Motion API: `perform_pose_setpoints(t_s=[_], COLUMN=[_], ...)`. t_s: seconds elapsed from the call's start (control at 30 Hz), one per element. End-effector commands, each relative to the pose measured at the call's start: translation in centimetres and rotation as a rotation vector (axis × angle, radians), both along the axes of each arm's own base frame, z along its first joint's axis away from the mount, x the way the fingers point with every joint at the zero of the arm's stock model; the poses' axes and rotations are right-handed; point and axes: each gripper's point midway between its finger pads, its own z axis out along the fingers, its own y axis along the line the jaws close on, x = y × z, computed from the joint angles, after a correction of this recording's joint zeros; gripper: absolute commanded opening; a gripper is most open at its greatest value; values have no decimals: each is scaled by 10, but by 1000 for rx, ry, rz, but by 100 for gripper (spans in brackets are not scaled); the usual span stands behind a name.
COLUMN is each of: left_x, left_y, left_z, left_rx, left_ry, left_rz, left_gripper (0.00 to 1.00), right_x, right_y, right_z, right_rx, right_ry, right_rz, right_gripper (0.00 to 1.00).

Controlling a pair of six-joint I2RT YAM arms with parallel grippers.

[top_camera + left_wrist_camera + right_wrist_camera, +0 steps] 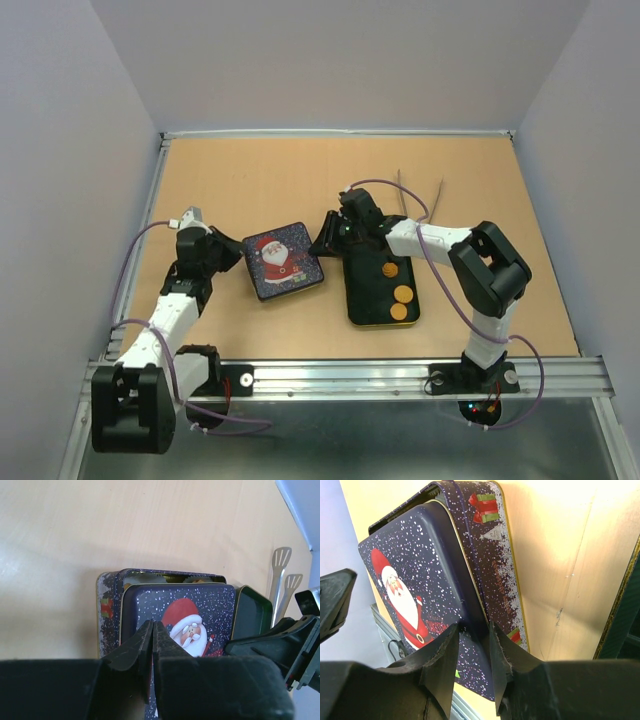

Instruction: Pack the cookies

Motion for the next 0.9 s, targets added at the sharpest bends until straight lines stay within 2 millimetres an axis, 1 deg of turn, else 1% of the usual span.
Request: perform_pose_setpoints(t_s=[0.0, 0.03, 0.13, 0.23, 0.3, 0.43, 0.47, 0.5, 0.53, 0.57, 0.63, 0.67, 0.77, 0.8, 0.87], left_x=[20, 23, 27, 29, 30, 29, 30, 30, 30, 30, 31, 30, 30, 30, 30], left_y=[-14, -16, -20, -17, -17, -15, -15, -15, -14, -15, -14, -14, -14, -14, -13], left_z=[31, 33, 22, 0, -5, -13, -13, -13, -13, -13, -14, -16, -17, -17, -18], left_rx=[-13, -16, -14, 1, -1, 3, 5, 4, 7, 6, 8, 4, 5, 5, 9], left_ry=[-133, -145, -109, -40, -26, -5, -5, -5, -4, -6, -3, 4, 7, 7, 8], left_rz=[-85, -94, -114, -103, -100, -91, -89, -90, -88, -90, -86, -85, -83, -82, -81], left_gripper=[15, 15, 15, 15, 15, 15, 15, 15, 15, 15, 15, 15, 15, 15, 15], right_x=[16, 16, 16, 18, 18, 21, 21, 22, 22, 21, 20, 18, 11, 2, -12], right_y=[7, 7, 7, 7, 6, -3, -4, -6, -11, -13, -23, -28, -44, -50, -52], right_z=[15, 15, 14, 18, 20, 27, 30, 33, 32, 40, 44, 57, 64, 68, 66], right_rx=[23, 23, 20, 24, 23, 2, 0, -4, -25, -30, -70, -74, -118, -120, -111], right_ry=[-51, -51, -49, -58, -65, -92, -99, -106, -106, -128, -144, -177, -195, -195, -172], right_rz=[0, 0, -1, -3, 0, -14, -14, -17, -26, -24, -42, -44, -57, -50, -36], right_gripper=[36, 36, 36, 36, 39, 44, 46, 54, 58, 64, 68, 71, 72, 72, 65])
